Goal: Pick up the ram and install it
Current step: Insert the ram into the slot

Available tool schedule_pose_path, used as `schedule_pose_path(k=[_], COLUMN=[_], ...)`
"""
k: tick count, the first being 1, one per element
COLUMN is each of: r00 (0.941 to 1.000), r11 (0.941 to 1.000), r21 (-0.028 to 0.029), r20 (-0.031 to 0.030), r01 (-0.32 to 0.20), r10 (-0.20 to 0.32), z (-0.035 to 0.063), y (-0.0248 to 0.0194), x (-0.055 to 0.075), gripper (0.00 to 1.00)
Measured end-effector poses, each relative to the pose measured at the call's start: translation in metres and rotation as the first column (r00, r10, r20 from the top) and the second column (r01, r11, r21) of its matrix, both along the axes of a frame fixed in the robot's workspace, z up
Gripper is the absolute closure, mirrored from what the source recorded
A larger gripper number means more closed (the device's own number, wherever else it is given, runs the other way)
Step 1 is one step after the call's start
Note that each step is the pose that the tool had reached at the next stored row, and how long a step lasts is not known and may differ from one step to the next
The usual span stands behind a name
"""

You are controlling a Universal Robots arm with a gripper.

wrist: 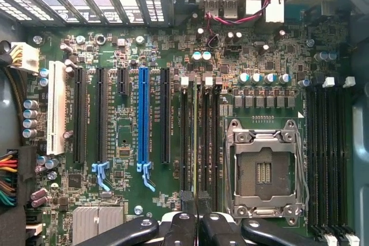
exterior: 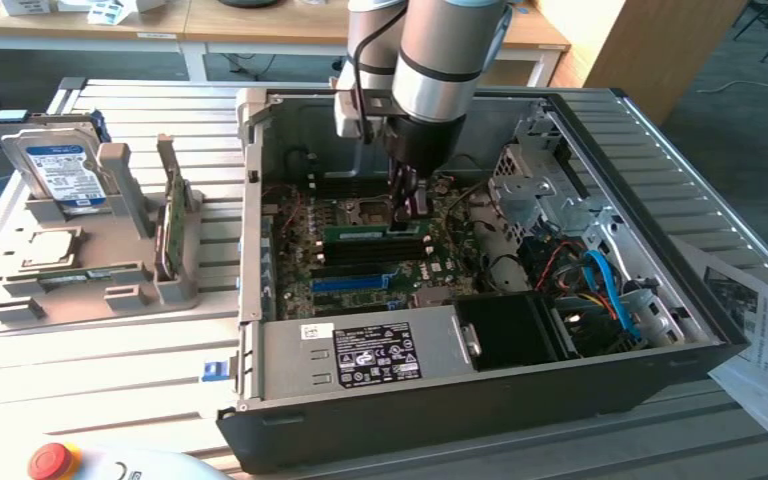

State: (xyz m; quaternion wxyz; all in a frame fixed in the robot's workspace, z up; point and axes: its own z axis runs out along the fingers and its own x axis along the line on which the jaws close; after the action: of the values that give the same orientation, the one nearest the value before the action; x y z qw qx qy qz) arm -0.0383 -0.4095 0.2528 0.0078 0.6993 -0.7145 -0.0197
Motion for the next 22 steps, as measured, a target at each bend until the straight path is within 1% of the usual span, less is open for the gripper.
schedule_pose_path(k=[6, 11, 22], r00=[1.0, 1.0, 1.0], r11=[1.0, 1.0, 1.0], r21=[-0.0002, -0.0003, -0.0003], r20=[-0.0001, -0.0002, -0.0001], r01=[0.0, 0.0, -0.002], r10=[0.0, 0.0, 0.002], z=[-0.0002, -0.0002, -0.0002], y=[-0.0029, -0.0031, -0.0038], x=[-0.0001, 0.0, 0.0048], gripper=[0.89, 0.89, 0.89])
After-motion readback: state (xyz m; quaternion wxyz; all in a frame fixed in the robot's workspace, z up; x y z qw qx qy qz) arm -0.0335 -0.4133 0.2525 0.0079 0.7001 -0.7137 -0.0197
